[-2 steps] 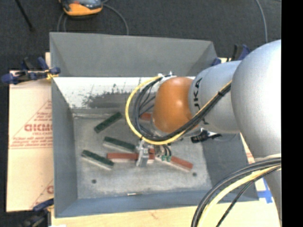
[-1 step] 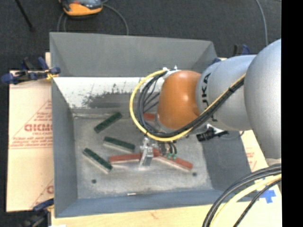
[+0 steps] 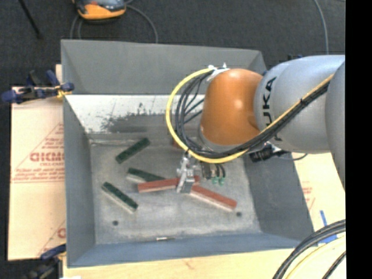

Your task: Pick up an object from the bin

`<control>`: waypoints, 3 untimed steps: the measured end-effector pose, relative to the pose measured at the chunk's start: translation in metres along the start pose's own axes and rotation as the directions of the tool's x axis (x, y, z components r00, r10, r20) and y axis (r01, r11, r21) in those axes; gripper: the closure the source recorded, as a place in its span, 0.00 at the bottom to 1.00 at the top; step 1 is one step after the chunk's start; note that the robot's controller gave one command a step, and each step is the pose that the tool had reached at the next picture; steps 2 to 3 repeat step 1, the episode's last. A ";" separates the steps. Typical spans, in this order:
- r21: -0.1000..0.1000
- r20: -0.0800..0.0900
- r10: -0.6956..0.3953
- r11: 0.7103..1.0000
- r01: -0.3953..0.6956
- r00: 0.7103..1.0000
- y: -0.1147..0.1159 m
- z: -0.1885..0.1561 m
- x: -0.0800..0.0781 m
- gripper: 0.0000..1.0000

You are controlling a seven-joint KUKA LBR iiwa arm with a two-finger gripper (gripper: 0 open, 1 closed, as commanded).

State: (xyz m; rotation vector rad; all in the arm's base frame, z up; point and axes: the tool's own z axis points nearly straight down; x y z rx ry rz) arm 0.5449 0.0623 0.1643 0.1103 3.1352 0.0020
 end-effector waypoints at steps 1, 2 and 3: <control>0.001 -0.001 -0.044 0.999 0.044 0.999 0.001 -0.058 0.002 1.00; 0.001 -0.001 -0.044 0.999 0.044 0.999 0.001 -0.058 0.002 1.00; 0.001 -0.001 -0.044 0.999 0.044 0.999 0.001 -0.058 0.002 1.00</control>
Offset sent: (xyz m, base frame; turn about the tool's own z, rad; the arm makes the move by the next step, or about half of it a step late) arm 0.0000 0.0000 0.0000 0.0000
